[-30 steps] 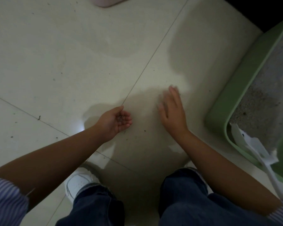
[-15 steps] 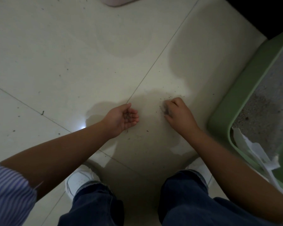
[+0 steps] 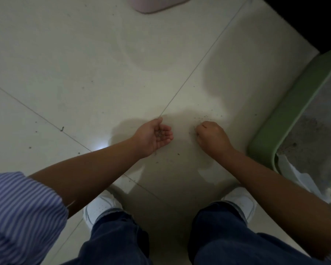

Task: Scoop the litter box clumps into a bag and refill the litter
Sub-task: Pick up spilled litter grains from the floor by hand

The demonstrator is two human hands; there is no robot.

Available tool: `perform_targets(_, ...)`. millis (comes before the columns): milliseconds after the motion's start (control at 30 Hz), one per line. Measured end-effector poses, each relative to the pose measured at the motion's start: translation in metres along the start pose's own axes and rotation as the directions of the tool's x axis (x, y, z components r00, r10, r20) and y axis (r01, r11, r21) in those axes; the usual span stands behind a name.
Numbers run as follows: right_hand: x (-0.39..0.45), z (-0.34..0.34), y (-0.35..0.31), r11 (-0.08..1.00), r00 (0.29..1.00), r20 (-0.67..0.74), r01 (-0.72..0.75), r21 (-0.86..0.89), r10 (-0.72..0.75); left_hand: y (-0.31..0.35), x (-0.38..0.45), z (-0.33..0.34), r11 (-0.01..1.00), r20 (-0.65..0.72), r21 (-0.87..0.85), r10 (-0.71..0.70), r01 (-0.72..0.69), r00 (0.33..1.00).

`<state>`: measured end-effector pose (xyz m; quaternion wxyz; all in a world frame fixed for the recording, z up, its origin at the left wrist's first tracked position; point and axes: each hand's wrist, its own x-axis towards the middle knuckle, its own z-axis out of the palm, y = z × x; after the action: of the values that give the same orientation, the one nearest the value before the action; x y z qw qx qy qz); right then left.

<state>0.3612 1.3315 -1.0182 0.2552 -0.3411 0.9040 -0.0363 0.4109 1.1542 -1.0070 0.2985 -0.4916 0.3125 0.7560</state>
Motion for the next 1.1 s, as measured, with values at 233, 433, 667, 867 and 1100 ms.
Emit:
perform_targets(233, 0.003, -0.018, -0.011, 0.897, 0.94, -0.055, -0.302, 0.324, 0.336, -0.001, 0.002, 0.007, 0.999, 0.029, -0.022, -0.032, 0.033, 0.999)
perform_targets(433, -0.02, -0.044, -0.029, 0.784, 0.974, -0.1, -0.102, 0.612, 0.204, -0.004, -0.008, 0.02, 0.993, 0.097, -0.031, -0.114, 0.117, 0.989)
perform_targets(667, -0.019, -0.029, 0.013, 0.906, 0.953, 0.017, -0.295, 0.303, 0.304, -0.004, -0.003, 0.018, 0.995, 0.077, 0.013, -0.098, 0.097, 0.992)
perform_targets(867, -0.006, 0.003, 0.004, 0.97, 0.971, -0.169, -0.135, 0.203, 0.171, -0.003, -0.004, 0.007, 0.997, 0.041, -0.023, -0.073, 0.074, 0.996)
perform_targets(1100, -0.008, 0.014, 0.01, 0.998, 0.984, -0.17, 0.064, 0.008, -0.062, -0.003, -0.007, -0.006, 0.998, -0.001, -0.023, -0.066, 0.066, 0.998)
